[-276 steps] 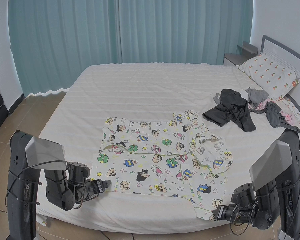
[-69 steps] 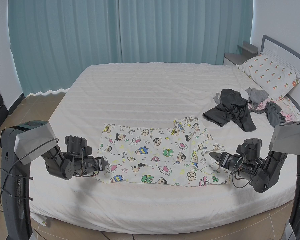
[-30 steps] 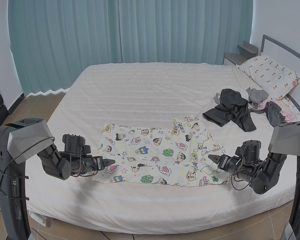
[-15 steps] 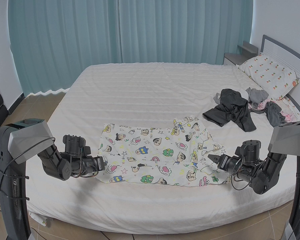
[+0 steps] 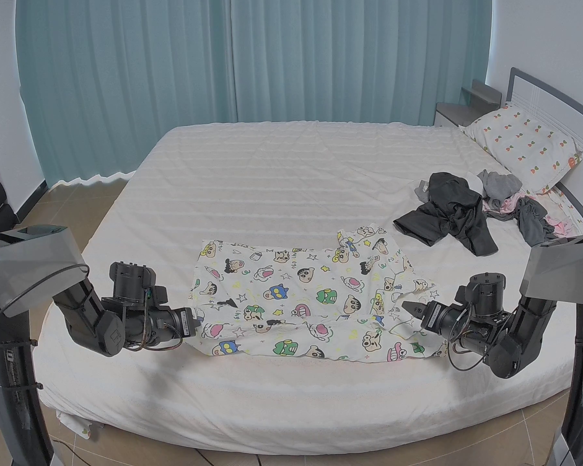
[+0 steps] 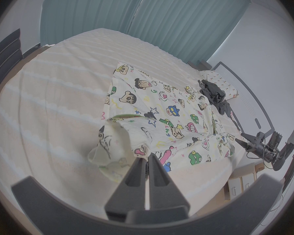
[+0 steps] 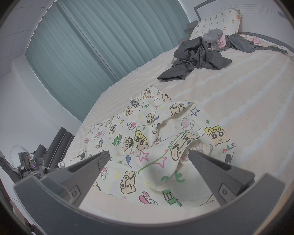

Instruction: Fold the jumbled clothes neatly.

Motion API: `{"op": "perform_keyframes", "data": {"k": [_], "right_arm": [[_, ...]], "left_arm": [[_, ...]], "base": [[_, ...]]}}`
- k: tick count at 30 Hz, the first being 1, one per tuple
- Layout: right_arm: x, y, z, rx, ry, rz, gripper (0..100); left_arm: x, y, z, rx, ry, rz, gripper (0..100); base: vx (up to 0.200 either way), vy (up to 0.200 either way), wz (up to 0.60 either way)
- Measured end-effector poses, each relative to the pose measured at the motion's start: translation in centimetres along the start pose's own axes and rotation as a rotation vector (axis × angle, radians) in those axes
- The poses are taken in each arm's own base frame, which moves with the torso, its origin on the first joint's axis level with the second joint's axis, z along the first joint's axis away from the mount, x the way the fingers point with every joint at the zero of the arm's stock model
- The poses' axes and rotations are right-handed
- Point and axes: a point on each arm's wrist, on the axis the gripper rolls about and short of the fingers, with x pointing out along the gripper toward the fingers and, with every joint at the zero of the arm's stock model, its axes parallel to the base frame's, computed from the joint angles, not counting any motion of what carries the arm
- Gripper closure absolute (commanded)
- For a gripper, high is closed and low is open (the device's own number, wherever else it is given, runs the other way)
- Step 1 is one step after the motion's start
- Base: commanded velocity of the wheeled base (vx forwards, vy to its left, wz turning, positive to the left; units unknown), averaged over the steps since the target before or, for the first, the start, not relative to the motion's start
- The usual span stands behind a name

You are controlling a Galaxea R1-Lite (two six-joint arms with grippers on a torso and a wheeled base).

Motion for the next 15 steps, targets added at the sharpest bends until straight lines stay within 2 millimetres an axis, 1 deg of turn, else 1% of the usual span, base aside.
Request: {"op": "perform_keyframes", "data": {"k": [5, 9, 15], "right_arm": [[0.0, 0.0, 0.1, 0.000, -0.003, 0.001, 0], [-0.1, 0.1, 0.1, 0.000, -0.004, 0.002, 0], [-0.1, 0.1, 0.1, -0.001, -0.005, 0.002, 0]], "left_arm": [[-1.5, -0.2, -0.9, -0.002, 0.023, 0.006, 100], [-2.2, -0.5, -1.6, -0.002, 0.041, 0.007, 100], [-3.4, -1.1, -3.2, 0.004, 0.089, 0.004, 100]], "base": [[0.000, 0.000, 0.00], [0.000, 0.000, 0.00], [0.000, 0.000, 0.00]]}}
